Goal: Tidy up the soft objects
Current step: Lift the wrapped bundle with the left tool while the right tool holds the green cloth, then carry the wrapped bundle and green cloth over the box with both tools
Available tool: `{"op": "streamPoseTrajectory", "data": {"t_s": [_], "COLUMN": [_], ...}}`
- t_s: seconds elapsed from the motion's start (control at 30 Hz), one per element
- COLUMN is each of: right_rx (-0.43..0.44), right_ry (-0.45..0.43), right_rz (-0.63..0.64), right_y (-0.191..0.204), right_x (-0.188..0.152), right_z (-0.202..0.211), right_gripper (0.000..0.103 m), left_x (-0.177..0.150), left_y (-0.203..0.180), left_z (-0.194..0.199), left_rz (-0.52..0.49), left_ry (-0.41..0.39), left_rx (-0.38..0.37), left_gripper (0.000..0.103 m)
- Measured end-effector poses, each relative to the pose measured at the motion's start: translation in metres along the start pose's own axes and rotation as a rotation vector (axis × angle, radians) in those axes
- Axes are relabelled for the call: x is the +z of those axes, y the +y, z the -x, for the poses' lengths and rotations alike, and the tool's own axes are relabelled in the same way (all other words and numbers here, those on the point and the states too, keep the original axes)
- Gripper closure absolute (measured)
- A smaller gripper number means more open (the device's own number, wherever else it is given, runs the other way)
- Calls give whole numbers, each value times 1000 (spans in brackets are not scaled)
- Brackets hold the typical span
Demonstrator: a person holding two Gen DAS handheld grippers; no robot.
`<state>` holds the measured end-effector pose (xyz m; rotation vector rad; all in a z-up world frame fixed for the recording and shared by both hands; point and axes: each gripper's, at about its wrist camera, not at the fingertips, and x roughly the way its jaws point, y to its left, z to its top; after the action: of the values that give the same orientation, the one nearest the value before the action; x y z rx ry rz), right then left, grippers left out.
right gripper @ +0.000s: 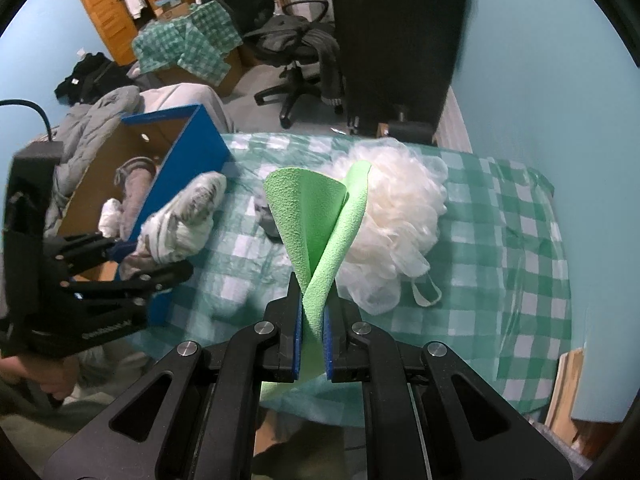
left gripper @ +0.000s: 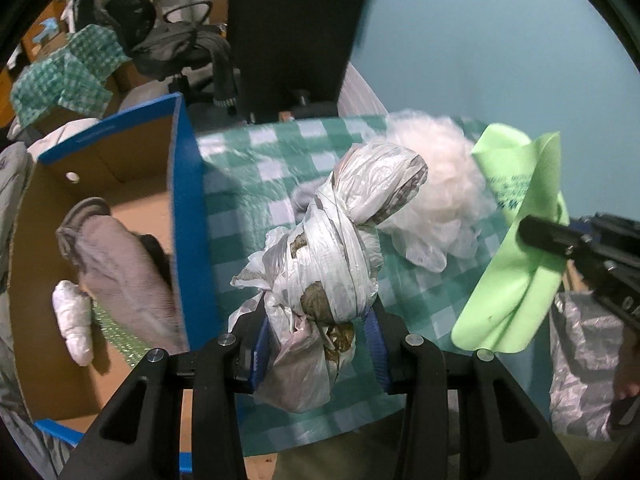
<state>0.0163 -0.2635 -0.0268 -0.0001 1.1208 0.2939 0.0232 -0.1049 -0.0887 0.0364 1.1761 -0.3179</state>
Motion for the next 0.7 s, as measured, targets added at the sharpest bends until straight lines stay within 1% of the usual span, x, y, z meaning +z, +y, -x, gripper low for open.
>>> {"op": "streamPoseTrajectory", "data": {"t_s": [0.17, 0.37, 0.7], "right_rx": [19, 41, 83], "right_ry": [-7, -15, -29], "right_rz": [29, 63, 113], "right_y": [10, 23, 47], "right_x": [8, 18, 35], "right_z": [-1, -3, -10], "right_gripper": [95, 95, 95], "left_x": [2, 2, -6], "left_y": [12, 26, 57], "left_z": [23, 38, 57], "left_rz": [38, 84, 145], "left_ry": [-43, -76, -97], "left_rx": [16, 32, 59], "left_gripper": [61, 61, 61]}}
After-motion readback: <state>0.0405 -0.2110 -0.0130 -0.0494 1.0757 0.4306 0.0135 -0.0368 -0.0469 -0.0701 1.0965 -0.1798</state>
